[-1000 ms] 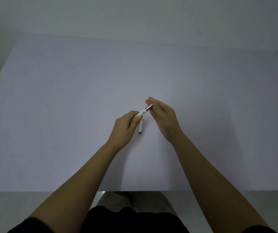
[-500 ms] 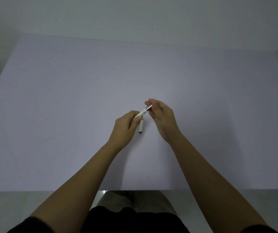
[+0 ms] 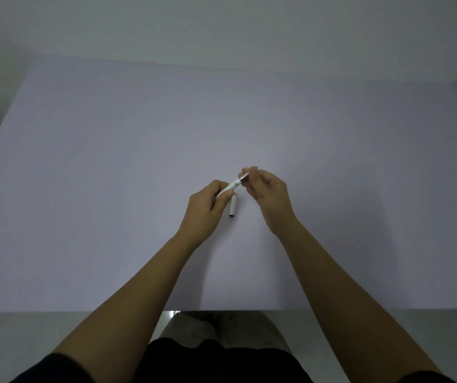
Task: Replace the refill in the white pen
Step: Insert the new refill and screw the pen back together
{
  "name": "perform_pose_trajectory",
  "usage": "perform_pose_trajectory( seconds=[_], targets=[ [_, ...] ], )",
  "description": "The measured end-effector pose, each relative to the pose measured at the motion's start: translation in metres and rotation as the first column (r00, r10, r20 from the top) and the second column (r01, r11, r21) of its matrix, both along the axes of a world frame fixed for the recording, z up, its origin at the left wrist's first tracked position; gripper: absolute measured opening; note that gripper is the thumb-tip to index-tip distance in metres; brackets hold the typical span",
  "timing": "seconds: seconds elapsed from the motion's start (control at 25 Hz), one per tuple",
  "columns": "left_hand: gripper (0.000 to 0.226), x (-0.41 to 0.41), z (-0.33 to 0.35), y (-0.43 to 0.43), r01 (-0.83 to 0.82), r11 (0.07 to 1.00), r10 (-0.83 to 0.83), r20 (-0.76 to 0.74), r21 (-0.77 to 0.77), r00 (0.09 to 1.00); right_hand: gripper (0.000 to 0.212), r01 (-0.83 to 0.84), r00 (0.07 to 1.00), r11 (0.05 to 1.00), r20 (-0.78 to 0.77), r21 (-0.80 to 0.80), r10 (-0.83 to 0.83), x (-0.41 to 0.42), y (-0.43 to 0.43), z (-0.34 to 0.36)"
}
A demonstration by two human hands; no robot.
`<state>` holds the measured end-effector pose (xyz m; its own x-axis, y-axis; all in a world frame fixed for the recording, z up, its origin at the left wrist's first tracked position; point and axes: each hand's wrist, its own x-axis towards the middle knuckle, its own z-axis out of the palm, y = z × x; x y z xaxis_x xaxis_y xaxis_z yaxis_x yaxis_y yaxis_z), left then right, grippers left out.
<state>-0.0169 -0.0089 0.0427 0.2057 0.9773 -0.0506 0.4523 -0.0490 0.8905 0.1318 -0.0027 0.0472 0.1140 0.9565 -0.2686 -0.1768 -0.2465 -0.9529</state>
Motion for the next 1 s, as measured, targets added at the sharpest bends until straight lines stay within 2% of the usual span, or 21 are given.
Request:
perform_pose_trajectory(
  seconds=[0.08,0.16,0.28,0.44,0.52,0.6,0.68,0.72,0.76,0.84,0.92,1.0],
  targets=[
    [0.011,0.000,0.003,0.001,0.004,1.000,-0.004,0.011,-0.007,1.000,0.021,-0.070,0.992,0.997,-0.107,0.037,0.073,0.003,0.000,0.000],
    [0.012,0.001,0.003,0.000,0.009,1.000,-0.009,0.011,-0.007,1.000,0.020,-0.069,0.986,0.997,-0.147,0.044,0.075,0.003,0.001,0.002],
    [0.013,0.001,-0.001,-0.002,-0.027,1.000,0.027,-0.010,0.005,1.000,0.015,-0.002,0.999,1.000,-0.053,-0.010,0.001,-0.002,0.003,0.006],
    [0.016,0.003,-0.006,-0.002,-0.090,0.993,0.097,-0.110,0.073,0.989,0.015,0.084,0.991,0.995,0.112,-0.049,-0.078,-0.013,0.007,0.007],
    [0.014,0.001,-0.006,-0.002,-0.105,0.993,0.110,-0.083,0.055,0.990,0.015,0.066,0.987,0.996,0.150,-0.053,-0.058,-0.016,0.011,0.009],
    [0.014,-0.003,-0.006,-0.001,-0.114,0.993,0.115,-0.031,0.017,0.993,0.018,-0.030,0.995,0.999,0.094,-0.039,0.034,-0.014,0.013,0.008],
    [0.014,-0.008,-0.006,0.000,-0.137,0.991,0.137,-0.001,-0.006,0.991,0.024,-0.056,0.996,0.995,0.065,-0.077,0.061,-0.013,0.014,0.000],
    [0.014,-0.010,-0.005,0.001,-0.149,0.989,0.149,0.007,-0.013,0.989,0.028,-0.017,0.987,0.993,0.160,-0.117,0.035,-0.013,0.015,-0.008],
    [0.014,-0.011,-0.004,0.001,-0.158,0.987,0.159,0.013,-0.021,0.987,0.029,0.033,0.942,0.989,0.335,-0.147,0.019,-0.012,0.016,-0.020],
    [0.013,-0.015,-0.002,0.002,-0.169,0.985,0.170,0.016,-0.038,0.985,0.030,0.053,0.766,0.979,0.636,-0.199,0.088,-0.015,0.015,-0.042],
    [0.014,-0.019,-0.001,0.004,-0.177,0.983,0.178,0.011,-0.043,0.984,0.036,0.003,0.656,0.967,0.731,-0.255,0.191,-0.021,0.013,-0.060],
    [0.013,-0.023,0.000,0.005,-0.178,0.983,0.179,0.006,-0.034,0.984,0.039,-0.035,0.600,0.962,0.764,-0.271,0.237,-0.027,0.013,-0.069]
  ],
)
